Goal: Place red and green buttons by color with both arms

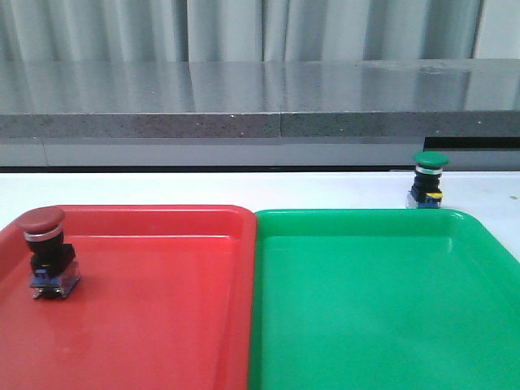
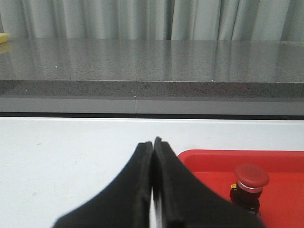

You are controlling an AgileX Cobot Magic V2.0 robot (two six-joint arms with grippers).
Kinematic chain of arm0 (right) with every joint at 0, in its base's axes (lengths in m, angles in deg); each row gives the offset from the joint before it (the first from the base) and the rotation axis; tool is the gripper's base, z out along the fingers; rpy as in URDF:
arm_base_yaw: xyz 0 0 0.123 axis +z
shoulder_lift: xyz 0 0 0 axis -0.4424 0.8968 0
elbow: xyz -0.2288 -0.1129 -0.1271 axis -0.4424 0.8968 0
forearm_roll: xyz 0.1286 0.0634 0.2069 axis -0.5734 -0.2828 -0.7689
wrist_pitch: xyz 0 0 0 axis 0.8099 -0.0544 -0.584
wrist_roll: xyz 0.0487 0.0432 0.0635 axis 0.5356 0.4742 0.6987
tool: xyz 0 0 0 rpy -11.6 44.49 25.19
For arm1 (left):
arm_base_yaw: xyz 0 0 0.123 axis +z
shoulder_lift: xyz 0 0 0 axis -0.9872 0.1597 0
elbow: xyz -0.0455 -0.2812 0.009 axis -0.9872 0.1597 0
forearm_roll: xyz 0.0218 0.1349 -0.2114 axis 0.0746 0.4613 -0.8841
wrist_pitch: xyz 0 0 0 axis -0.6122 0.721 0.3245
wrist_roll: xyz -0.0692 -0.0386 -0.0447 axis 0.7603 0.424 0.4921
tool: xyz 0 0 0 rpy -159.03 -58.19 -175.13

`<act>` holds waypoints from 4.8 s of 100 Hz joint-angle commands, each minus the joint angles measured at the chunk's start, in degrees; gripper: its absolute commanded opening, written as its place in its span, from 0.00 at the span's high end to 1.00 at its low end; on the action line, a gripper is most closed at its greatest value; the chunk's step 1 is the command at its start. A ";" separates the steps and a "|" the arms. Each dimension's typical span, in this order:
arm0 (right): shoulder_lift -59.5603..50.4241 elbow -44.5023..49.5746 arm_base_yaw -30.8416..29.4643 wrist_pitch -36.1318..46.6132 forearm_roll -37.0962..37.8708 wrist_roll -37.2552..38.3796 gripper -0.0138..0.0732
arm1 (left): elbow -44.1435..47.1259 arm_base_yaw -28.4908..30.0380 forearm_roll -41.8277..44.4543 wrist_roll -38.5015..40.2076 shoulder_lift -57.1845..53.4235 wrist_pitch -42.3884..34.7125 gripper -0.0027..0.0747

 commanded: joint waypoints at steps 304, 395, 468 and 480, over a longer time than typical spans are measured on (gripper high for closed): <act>115.82 -99.58 7.96 -57.73 -10.43 2.79 0.20 | 0.68 0.07 -0.46 0.48 -1.82 -4.26 0.99; 109.33 -112.30 8.94 -74.22 -13.84 2.79 0.63 | 0.68 0.07 -0.46 0.48 -1.82 -4.26 0.99; 87.28 -75.28 16.92 -56.28 -18.01 3.85 0.63 | 0.68 0.07 -0.46 0.48 -1.82 -4.26 0.99; 87.28 -69.94 17.12 -51.74 -18.55 3.85 0.63 | 0.68 0.07 -0.46 0.48 -1.82 -4.26 0.99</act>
